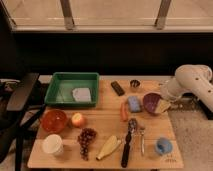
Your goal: Wipe table surface with brush
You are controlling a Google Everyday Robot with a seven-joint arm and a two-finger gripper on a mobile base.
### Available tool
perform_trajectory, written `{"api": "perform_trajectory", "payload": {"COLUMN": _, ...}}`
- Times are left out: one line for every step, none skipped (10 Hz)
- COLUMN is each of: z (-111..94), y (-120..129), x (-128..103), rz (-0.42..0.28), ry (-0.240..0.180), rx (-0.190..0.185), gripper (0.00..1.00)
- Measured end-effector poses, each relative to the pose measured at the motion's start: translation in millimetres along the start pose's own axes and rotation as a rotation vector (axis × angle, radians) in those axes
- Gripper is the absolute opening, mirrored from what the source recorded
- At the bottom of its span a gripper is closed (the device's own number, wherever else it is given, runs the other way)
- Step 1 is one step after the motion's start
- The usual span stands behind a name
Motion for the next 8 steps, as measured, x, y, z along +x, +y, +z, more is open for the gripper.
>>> {"api": "perform_trajectory", "payload": {"z": 0.0, "y": 0.0, "x": 0.0, "rz": 0.0, "ry": 0.0, "rx": 0.0, "gripper": 0.74}}
{"api": "perform_trajectory", "payload": {"z": 0.0, "y": 0.0, "x": 0.0, "rz": 0.0, "ry": 0.0, "rx": 0.0, "gripper": 0.74}}
{"api": "perform_trajectory", "payload": {"z": 0.0, "y": 0.0, "x": 0.0, "rz": 0.0, "ry": 0.0, "rx": 0.0, "gripper": 0.74}}
{"api": "perform_trajectory", "payload": {"z": -0.1, "y": -0.1, "x": 0.0, "rz": 0.0, "ry": 0.0, "rx": 0.0, "gripper": 0.74}}
{"api": "perform_trajectory", "payload": {"z": 0.0, "y": 0.0, "x": 0.0, "rz": 0.0, "ry": 0.0, "rx": 0.0, "gripper": 0.74}}
{"api": "perform_trajectory", "payload": {"z": 0.0, "y": 0.0, "x": 0.0, "rz": 0.0, "ry": 0.0, "rx": 0.0, "gripper": 0.74}}
{"api": "perform_trajectory", "payload": {"z": 0.0, "y": 0.0, "x": 0.0, "rz": 0.0, "ry": 0.0, "rx": 0.0, "gripper": 0.74}}
{"api": "perform_trajectory", "payload": {"z": 0.0, "y": 0.0, "x": 0.0, "rz": 0.0, "ry": 0.0, "rx": 0.0, "gripper": 0.74}}
